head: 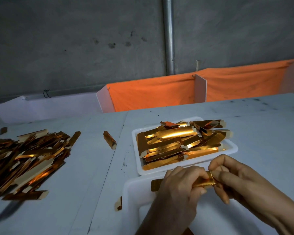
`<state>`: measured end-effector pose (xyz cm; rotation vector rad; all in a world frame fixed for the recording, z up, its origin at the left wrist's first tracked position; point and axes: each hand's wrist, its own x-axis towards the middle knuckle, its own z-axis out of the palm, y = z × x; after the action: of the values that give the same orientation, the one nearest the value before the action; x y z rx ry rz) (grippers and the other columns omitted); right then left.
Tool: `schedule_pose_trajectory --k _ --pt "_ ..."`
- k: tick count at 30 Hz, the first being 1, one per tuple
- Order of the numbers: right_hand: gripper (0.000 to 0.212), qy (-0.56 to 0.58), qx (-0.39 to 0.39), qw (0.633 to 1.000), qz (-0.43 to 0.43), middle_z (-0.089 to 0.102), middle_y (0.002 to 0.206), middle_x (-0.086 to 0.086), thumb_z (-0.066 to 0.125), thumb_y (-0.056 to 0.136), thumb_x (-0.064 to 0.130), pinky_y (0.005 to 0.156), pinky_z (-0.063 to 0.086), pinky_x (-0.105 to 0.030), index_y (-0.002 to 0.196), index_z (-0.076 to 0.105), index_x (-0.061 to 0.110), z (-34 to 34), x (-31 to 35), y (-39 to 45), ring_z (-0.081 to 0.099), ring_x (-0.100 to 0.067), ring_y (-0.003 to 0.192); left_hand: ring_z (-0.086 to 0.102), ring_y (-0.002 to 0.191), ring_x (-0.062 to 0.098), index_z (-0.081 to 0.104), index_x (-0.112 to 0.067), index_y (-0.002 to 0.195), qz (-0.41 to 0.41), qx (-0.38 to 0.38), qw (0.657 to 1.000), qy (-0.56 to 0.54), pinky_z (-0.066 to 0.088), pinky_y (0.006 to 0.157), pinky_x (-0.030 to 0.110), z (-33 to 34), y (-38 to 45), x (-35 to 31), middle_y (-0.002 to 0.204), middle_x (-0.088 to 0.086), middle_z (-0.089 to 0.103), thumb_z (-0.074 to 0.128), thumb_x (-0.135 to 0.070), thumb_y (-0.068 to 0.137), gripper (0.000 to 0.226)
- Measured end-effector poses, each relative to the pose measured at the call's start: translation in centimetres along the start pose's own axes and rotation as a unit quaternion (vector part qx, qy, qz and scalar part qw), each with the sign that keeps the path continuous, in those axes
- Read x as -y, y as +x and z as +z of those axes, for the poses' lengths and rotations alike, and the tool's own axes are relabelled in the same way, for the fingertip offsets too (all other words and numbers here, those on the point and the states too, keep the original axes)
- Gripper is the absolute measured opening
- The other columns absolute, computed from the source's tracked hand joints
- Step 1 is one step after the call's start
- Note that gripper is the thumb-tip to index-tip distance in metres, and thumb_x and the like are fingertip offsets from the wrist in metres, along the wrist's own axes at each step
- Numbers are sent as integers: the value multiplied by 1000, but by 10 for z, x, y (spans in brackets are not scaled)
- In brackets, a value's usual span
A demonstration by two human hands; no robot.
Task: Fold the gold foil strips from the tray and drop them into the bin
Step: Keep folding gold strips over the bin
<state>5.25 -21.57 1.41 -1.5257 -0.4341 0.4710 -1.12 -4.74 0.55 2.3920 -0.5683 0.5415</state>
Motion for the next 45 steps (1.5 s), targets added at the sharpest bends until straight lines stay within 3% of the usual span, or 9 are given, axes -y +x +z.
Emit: schedule_pose_trajectory --k 5,11,15,18,26,30,34,39,45 --pt "22 -16 -21 999 -48 45 57 -14 52 89 -5 48 42 -21 82 63 12 -2 -2 0 45 -21 45 48 101 4 62 -25 100 49 -92 990 92 41 75 12 6 4 -1 97 -11 69 68 -23 74 27" --pt "6 58 14 998 -35 47 59 -16 59 80 11 46 43 -24 82 65 9 0 3 -2 47 -22 47 35 98 -24 56 -31 119 -33 13 999 -20 29 85 0 -4 2 -6 125 -14 57 53 -29 91 28" --pt "11 171 50 984 -14 42 59 -13 67 80 8 42 42 -25 88 67 2 -2 7 -7 44 -21 43 47 105 -14 49 -57 103 -93 19 985 -148 38 83 1 -12 1 -8 115 -25 58 55 -38 88 25" --pt "47 188 62 980 -15 40 59 -11 88 61 28 42 42 -24 93 67 0 -3 7 -9 42 -19 42 49 106 -15 47 -67 96 -107 30 976 -190 39 84 1 -15 1 -11 106 -34 59 57 -39 86 31" --pt "59 170 51 984 -34 40 56 -8 94 48 37 42 42 -21 89 69 1 -1 8 -8 43 -16 42 56 109 -6 53 -57 100 -121 33 959 -254 46 96 21 -16 1 -11 111 -27 64 60 -36 83 27" --pt "18 104 22 993 -45 40 55 -8 75 76 20 45 42 -20 82 69 4 3 8 -7 43 -16 44 58 108 -3 54 -50 104 -139 40 953 -267 47 97 27 -15 2 -11 112 -23 65 60 -37 82 26" --pt "13 115 20 993 -20 41 54 -8 64 76 16 45 42 -21 80 69 5 2 6 -8 44 -18 43 57 107 -6 51 -51 104 -149 42 951 -267 45 92 17 -15 1 -10 110 -27 64 59 -38 82 26" --pt "55 97 12 995 10 41 54 -11 92 46 46 46 41 -23 68 62 6 0 3 -8 44 -19 44 58 105 -7 47 -47 99 -150 65 951 -263 44 89 9 -14 3 -11 112 -21 65 58 -30 87 24" --pt "62 128 23 991 14 43 57 -11 94 41 46 47 43 -23 70 61 3 -1 5 -9 46 -21 46 57 102 -9 47 -48 98 -151 72 947 -273 42 87 8 -15 3 -10 98 -31 64 60 -34 84 24"
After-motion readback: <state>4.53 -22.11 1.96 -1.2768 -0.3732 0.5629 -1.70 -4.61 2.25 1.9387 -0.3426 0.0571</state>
